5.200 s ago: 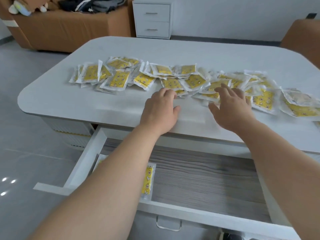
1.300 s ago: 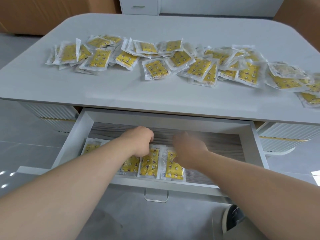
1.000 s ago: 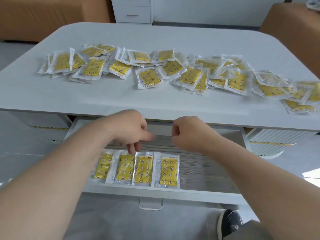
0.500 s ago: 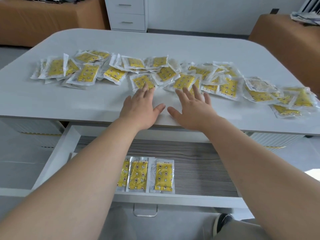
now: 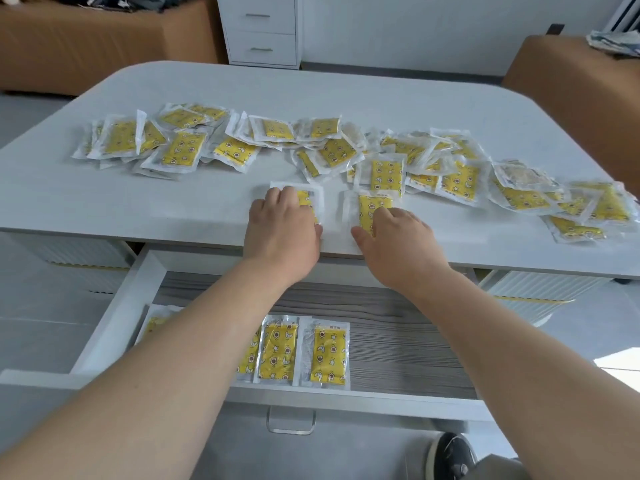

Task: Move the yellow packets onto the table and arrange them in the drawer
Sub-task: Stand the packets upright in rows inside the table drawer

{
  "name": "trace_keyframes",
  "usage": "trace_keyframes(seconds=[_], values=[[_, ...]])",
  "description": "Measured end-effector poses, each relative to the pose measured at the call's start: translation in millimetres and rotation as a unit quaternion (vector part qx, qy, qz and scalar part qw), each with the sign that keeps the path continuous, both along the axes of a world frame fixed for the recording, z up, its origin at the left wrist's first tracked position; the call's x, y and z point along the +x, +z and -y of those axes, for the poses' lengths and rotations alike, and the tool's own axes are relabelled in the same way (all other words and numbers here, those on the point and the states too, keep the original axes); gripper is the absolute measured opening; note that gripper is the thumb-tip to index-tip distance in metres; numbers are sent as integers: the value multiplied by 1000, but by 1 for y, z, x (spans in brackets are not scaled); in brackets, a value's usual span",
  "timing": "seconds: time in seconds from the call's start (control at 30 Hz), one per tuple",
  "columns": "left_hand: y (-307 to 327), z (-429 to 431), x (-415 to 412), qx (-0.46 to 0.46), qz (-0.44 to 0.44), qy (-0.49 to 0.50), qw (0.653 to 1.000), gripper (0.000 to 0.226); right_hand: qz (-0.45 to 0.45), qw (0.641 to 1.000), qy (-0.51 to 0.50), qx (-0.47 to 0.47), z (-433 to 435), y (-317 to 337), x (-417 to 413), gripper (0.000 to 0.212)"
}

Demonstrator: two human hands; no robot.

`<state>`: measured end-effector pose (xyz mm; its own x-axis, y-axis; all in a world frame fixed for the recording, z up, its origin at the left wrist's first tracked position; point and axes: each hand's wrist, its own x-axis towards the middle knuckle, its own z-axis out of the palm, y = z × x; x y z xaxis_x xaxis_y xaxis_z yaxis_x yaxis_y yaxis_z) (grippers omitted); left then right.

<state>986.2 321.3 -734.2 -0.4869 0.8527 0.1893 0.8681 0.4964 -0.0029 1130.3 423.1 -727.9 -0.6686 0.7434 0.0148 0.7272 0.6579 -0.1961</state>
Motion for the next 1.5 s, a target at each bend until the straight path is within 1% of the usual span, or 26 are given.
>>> trace_keyframes(seconds=[0.03, 0.1, 0.17, 0.27, 0.37, 0.43, 0.5, 0.57, 0.6, 0.7, 0.77, 0.83, 0.9, 0.97, 1.03, 1.1, 1.2, 1.27, 1.33, 1.37, 1.4, 1.43, 1.5], values=[[-1, 2, 1, 20, 2, -16, 1000, 29, 4, 1000, -1, -2, 2, 0, 1, 43], [-3, 7, 3, 62, 55, -35, 996, 20, 7, 1000, -6, 10, 4, 0, 3, 37], [-6, 13, 7, 91, 116, -23, 989, 22, -3, 1000, -6, 15, 3, -1, 6, 32], [-6, 17, 12, 107, 129, 9, 986, 16, 10, 1000, 1, -12, 3, 2, 9, 38], [0, 18, 15, 105, 166, 64, 978, 37, 2, 999, -6, -36, 6, 6, 8, 34], [3, 17, 17, 127, 186, 82, 971, 47, -18, 999, -12, -35, 7, 7, 7, 26], [4, 16, 16, 143, 222, 101, 959, 57, -22, 999, -17, -30, 7, 6, 7, 22], [5, 15, 14, 152, 270, 119, 943, 56, -35, 998, -33, -39, 6, 4, 8, 28], [4, 14, 13, 157, 290, 121, 936, 49, -54, 996, -49, -55, 5, 4, 7, 37], [4, 13, 13, 206, 347, 128, 906, 21, -124, 972, -128, -150, -2, 8, 4, 67], [5, 12, 13, 242, 366, 124, 890, 9, -158, 951, -168, -205, -5, 9, 2, 79], [7, 12, 14, 268, 376, 110, 880, 6, -197, 935, -185, -230, -7, 11, 1, 86], [8, 12, 13, 283, 388, 104, 871, 16, -228, 919, -196, -254, -7, 13, 1, 89], [7, 12, 11, 294, 409, 104, 858, 29, -248, 903, -210, -281, -7, 16, 1, 87], [6, 11, 7, 307, 439, 111, 837, 38, -265, 892, -219, -295, -8, 16, 2, 78], [5, 11, 4, 318, 470, 122, 814, 43, -281, 882, -228, -301, -9, 15, 2, 71], [7, 11, 2, 328, 494, 116, 797, 47, -324, 852, -250, -328, -8, 17, 0, 70], [10, 9, 5, 334, 508, 106, 787, 50, -356, 825, -274, -342, -7, 18, 1, 59], [12, 5, 8, 340, 527, 108, 771, 50, -377, 808, -287, -351, -8, 18, 3, 45], [13, 3, 10, 341, 534, 108, 766, 50, -385, 802, -289, -353, -7, 18, 4, 44], [13, 1, 12, 341, 537, 107, 764, 50, -390, 799, -289, -354, -8, 17, 6, 47], [14, -1, 15, 341, 541, 105, 762, 50, -392, 799, -290, -352, -8, 16, 8, 50], [15, -6, 19, 342, 553, 99, 754, 49, -390, 804, -291, -344, -9, 14, 12, 49]])
